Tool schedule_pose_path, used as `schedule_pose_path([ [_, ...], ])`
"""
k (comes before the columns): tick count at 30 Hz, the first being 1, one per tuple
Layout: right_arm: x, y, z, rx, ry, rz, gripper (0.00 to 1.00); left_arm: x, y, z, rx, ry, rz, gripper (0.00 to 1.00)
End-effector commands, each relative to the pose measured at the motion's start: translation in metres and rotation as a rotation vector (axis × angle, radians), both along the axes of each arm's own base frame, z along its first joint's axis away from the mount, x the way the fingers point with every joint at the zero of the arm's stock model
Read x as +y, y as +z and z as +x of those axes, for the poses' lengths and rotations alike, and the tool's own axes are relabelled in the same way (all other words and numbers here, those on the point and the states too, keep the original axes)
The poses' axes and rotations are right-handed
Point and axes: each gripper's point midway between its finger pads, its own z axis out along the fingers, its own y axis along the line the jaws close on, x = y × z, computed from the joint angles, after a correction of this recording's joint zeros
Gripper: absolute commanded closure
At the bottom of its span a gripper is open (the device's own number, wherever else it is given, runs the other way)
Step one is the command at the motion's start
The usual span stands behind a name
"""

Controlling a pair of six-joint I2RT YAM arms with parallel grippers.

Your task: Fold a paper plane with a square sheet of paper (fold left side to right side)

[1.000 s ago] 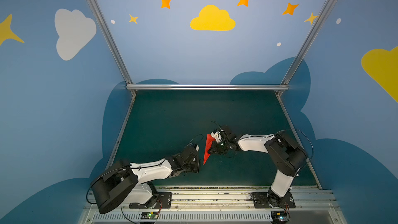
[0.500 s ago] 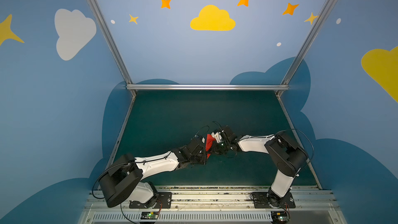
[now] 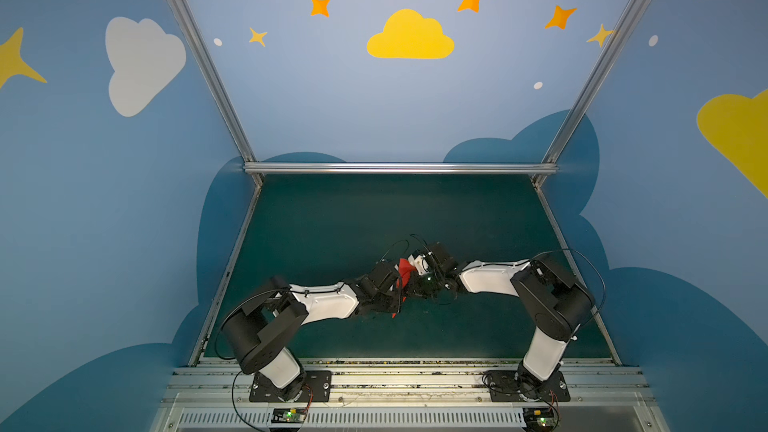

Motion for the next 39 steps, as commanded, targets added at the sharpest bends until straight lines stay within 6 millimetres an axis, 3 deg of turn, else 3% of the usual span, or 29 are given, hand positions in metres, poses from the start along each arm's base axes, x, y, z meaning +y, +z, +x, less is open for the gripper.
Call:
schedule_pose_path([
  [1,-0.029,-0.036,-0.028,0.121,-0.007,-0.163,1.0,0.005,-0.017,-0.005,0.03,-0.016,0.034,0.97],
  [4,-0.02,-0.014,-0.017,0.09,0.011,-0.122,1.0,0.009,-0.025,-0.009,0.043,-0.015,0.044,0.97],
  [7,-0.014,0.021,0.001,0.02,0.019,-0.055,1.0,0.014,-0.03,-0.012,0.051,-0.012,0.053,0.97],
  [10,-0.019,0.055,0.014,-0.059,0.019,-0.011,0.98,0.015,-0.032,-0.014,0.057,-0.011,0.052,0.97],
  [13,-0.032,0.069,0.018,-0.1,0.019,-0.019,0.98,0.016,-0.033,-0.016,0.063,-0.014,0.052,0.97],
  [19,-0.044,0.058,0.011,-0.138,0.088,-0.079,1.0,0.014,-0.033,-0.015,0.062,-0.024,0.052,0.97],
  [39,-0.007,0.019,0.0,-0.108,0.2,-0.115,1.0,0.017,-0.036,-0.018,0.065,-0.036,0.066,0.97],
])
